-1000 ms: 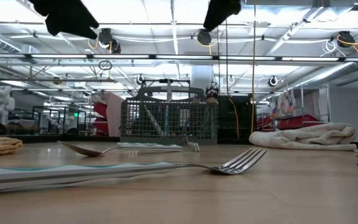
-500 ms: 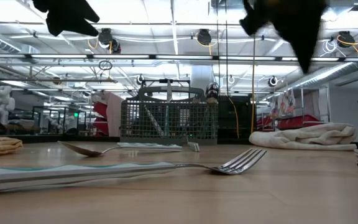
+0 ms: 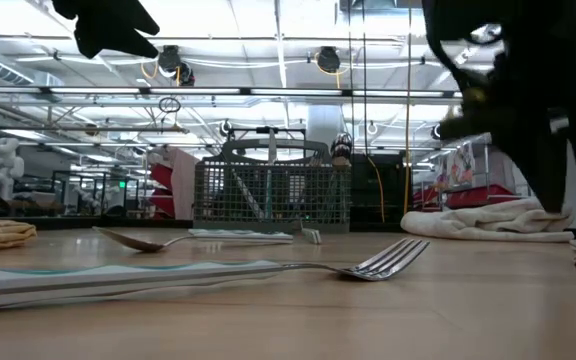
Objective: Sort silverware
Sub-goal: Put the blue fork into the gray silverware rack
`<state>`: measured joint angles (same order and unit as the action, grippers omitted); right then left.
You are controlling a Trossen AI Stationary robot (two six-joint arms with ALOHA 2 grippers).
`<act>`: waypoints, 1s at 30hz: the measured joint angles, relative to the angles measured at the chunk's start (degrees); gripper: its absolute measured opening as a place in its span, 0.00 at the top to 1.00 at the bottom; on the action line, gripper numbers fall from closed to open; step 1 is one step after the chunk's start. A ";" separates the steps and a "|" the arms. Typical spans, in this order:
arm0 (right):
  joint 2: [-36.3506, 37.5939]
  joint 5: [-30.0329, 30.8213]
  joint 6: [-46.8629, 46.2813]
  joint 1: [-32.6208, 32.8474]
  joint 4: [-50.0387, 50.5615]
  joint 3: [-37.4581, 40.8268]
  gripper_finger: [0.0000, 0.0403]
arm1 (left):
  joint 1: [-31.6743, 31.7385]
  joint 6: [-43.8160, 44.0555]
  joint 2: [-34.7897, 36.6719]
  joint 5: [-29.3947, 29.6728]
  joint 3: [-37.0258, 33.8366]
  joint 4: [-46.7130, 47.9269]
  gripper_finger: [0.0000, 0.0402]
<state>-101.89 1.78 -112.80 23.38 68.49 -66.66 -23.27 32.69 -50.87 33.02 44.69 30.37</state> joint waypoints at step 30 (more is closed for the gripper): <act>-0.46 2.78 0.77 -3.97 -20.47 12.57 0.96 | 1.66 -3.61 0.00 -1.03 0.00 0.20 0.47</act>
<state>-102.34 4.56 -112.03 19.41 48.02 -54.08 -21.61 29.08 -50.87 31.99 44.69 30.57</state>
